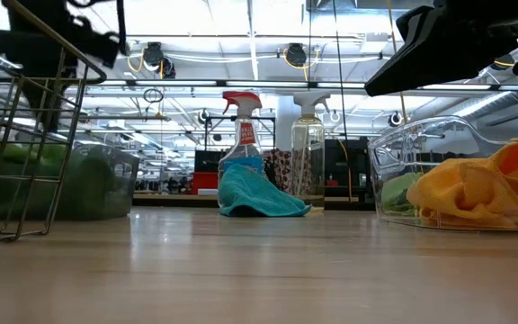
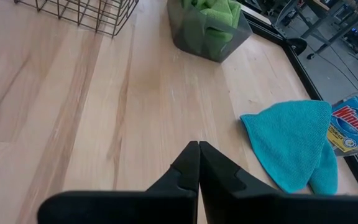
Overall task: Sort microfiber towel by color & place in baskets
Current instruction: Put the bottom green microfiber towel into the black bin
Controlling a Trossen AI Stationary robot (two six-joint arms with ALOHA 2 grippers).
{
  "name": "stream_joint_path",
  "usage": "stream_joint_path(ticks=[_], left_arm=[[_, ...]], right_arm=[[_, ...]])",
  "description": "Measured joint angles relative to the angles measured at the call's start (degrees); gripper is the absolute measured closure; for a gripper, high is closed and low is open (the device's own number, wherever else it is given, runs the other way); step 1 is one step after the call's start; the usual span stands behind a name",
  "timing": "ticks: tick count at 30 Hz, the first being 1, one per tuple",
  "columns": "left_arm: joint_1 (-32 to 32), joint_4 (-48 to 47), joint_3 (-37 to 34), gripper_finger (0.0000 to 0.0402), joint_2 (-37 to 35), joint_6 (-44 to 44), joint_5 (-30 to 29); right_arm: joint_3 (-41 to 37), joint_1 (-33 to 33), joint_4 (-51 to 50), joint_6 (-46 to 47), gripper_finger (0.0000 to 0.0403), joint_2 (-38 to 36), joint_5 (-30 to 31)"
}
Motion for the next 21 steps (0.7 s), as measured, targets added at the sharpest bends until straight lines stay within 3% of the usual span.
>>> stream_joint_path(ticks=[3,6,15,21], left_arm=[[0.1,0.3,0.6,0.0304,0.0,0.9,-5.2],[1.5,1.5,-1.0,0.031,0.1,3.7,-6.1],[7.8,13.0,-10.0,0.0392,0.2,10.6,-1.9],[12.1,20.7,-15.3,0.0392,0.2,13.5,1.9]], right_arm=[[0.0,0.0,-0.1,0.1,0.0403,0.0,0.0],[0.0,0.0,-0.1,0.4,0.0403,0.0,0.0],[0.0,0.0,0.0,0.4,0.0403,0.0,0.0],[0.0,0.0,0.0,0.4,0.0403,0.0,0.0]])
